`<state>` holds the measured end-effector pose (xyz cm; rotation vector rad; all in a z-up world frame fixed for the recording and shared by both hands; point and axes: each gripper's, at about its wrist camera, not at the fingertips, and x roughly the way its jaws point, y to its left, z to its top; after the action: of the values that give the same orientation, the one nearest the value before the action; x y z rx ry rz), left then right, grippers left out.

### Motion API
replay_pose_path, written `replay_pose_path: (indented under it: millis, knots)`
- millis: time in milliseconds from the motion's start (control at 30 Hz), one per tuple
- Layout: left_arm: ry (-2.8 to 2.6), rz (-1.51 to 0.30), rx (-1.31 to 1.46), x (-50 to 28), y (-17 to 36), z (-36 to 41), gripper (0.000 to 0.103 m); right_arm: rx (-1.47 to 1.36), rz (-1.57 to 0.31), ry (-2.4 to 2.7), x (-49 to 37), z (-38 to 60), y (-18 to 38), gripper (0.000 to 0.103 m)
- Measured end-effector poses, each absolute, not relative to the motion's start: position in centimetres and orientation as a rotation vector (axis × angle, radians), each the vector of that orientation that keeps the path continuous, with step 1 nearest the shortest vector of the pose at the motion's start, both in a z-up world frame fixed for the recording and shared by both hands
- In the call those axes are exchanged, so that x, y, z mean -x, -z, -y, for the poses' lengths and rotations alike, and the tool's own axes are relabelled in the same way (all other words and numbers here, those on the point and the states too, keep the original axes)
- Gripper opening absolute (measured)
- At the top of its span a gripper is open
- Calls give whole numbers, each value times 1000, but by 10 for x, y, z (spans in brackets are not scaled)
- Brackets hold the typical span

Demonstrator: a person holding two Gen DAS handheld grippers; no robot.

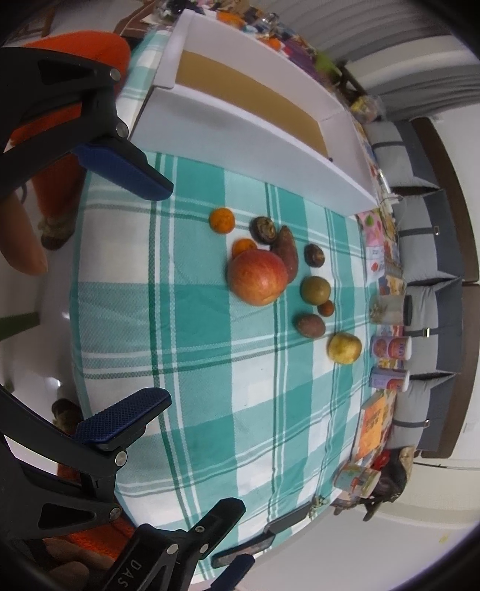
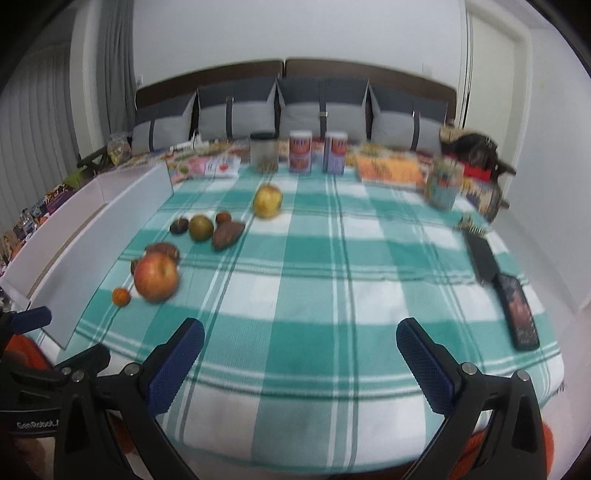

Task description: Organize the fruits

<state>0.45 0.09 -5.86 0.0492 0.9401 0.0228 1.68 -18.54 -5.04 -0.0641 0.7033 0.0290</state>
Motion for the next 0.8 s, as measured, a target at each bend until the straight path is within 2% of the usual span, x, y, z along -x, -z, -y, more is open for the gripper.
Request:
replay_pose_path:
  millis: [167,433,633,800]
  knots:
    - [-52,-942,-42,-12,67,-6,102,72,-684,-44,-13,186,65,103]
    - [-49,-985,-39,-26,86,-4,102,25,-762,-30,-26,202,87,103]
    - [-53,-1017,-81,-62,126,-6,102,-26,-912,-78,-64,199,105,103]
    - [-46,-1023,-91,-79,146,-10,102,38,-936,-75,-98,188,125,103]
